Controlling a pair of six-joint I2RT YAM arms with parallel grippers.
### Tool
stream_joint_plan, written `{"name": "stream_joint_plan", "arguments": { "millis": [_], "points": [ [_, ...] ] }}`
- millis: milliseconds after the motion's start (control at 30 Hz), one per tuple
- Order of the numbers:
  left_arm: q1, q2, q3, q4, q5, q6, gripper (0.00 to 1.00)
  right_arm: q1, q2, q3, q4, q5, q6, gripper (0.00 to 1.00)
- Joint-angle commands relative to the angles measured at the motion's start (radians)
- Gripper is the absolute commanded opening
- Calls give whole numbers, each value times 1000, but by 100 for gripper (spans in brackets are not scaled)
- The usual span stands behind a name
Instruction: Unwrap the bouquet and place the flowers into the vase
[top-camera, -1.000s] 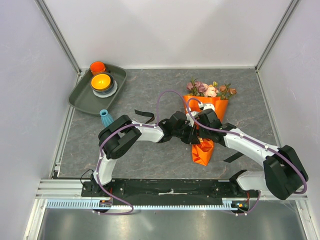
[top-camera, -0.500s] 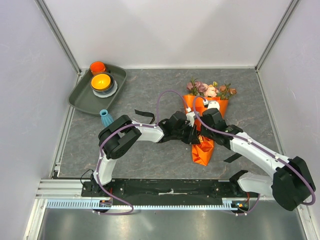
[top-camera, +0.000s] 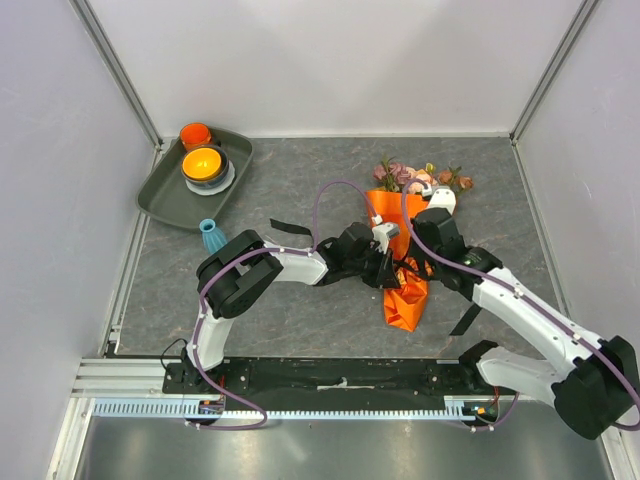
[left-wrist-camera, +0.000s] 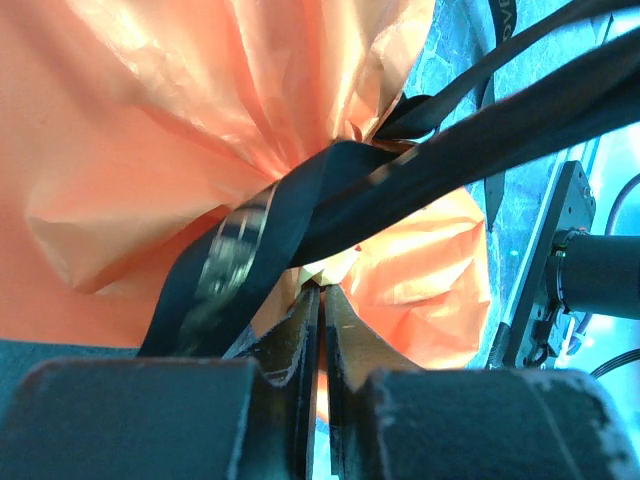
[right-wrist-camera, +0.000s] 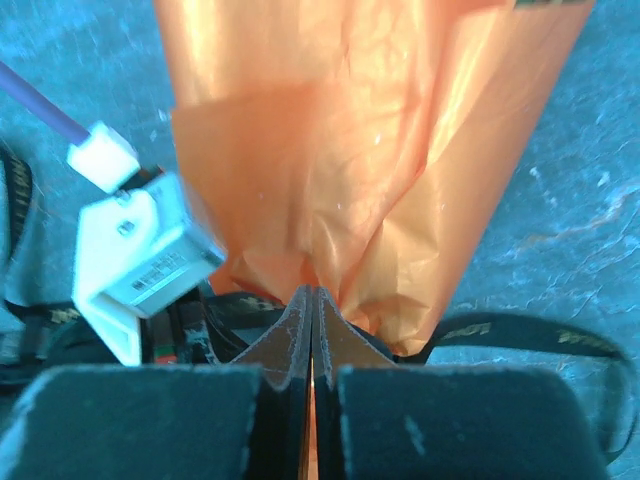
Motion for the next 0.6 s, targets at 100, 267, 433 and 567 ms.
{"name": "stream_joint_plan", "arguments": {
  "millis": [100, 267, 433, 567],
  "points": [
    [-1, 18, 8, -24, -9, 20, 10, 2, -60, 215, -50, 134, -48, 0],
    [-1, 18, 8, -29, -7, 20, 10, 2, -69, 381, -78, 216, -105, 0],
    [-1, 21, 14, -31, -4, 18, 10, 1, -54, 598, -102, 275, -162, 0],
    [-1, 26, 17, -35, -1, 18, 10, 1, -28, 776, -102, 341, -218, 0]
  ]
}}
